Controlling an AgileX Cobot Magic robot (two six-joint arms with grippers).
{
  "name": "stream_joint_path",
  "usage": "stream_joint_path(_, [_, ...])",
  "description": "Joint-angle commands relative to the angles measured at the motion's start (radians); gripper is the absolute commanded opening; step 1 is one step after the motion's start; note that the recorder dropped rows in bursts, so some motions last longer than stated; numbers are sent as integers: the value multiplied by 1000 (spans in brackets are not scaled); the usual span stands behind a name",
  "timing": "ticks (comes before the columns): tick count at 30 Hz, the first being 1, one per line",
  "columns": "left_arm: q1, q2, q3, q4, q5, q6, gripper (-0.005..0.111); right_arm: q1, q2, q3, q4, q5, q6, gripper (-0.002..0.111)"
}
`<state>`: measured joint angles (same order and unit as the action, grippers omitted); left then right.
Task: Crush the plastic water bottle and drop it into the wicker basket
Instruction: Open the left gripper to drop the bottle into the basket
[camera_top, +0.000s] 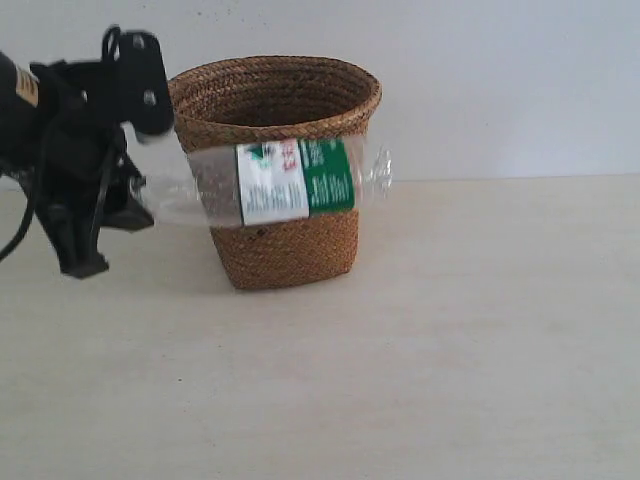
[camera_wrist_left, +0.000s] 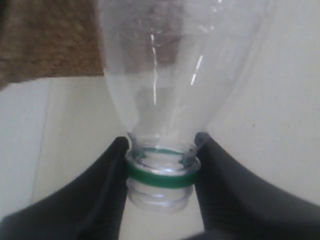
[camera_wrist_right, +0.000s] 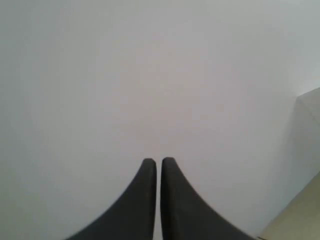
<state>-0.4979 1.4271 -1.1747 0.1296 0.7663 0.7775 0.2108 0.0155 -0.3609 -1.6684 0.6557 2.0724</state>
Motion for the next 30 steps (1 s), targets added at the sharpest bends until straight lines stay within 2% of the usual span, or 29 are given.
stream_joint_path(1, [-1, 1, -27, -199, 117, 20, 4, -2, -6, 3, -8, 2, -5, 0])
stream_joint_path(4, [-1, 59, 6, -379, 341, 128, 4, -2, -6, 3, -8, 2, -5, 0])
stream_joint_path(6, [-1, 99, 29, -438, 446, 145, 4, -2, -6, 3, -8, 2, -5, 0])
stream_joint_path(12, [-1, 161, 64, -433, 455, 133, 4, -2, -6, 3, -8, 2, -5, 0])
stream_joint_path(15, [-1, 151, 28, -303, 394, 136, 4, -2, -6, 3, -8, 2, -5, 0])
stream_joint_path(18, [-1, 103, -83, -76, 204, 83, 4, -2, -6, 3, -8, 2, -5, 0])
stream_joint_path(20, [1, 73, -168, 182, -29, -134, 4, -2, -6, 3, -8, 2, -5, 0])
stream_joint_path(21, [3, 68, -215, 288, -95, -265, 5, -2, -6, 3, -8, 2, -5, 0])
stream_joint_path(22, [3, 67, -254, 359, -98, -330, 8, -2, -6, 3, -8, 2, -5, 0])
stream_joint_path(23, [0, 73, -300, 410, -74, -336, 14, -2, -6, 3, -8, 2, -5, 0])
stream_joint_path(25, [-2, 87, -373, 418, -38, -336, 33, -2, -6, 3, -8, 2, -5, 0])
stream_joint_path(26, [2, 101, -429, 411, -42, -387, 67, -2, -6, 3, -8, 2, -5, 0])
stream_joint_path(27, [6, 109, -441, 408, -68, -456, 82, -2, -6, 3, -8, 2, -5, 0])
stream_joint_path(28, [6, 127, -442, 425, -64, -537, 109, -2, -6, 3, -8, 2, -5, 0])
stream_joint_path(29, [6, 139, -441, 425, -52, -524, 109, -2, -6, 3, -8, 4, -5, 0])
stream_joint_path(30, [6, 162, -441, 416, 20, -484, 109, -2, -6, 3, -8, 2, -5, 0])
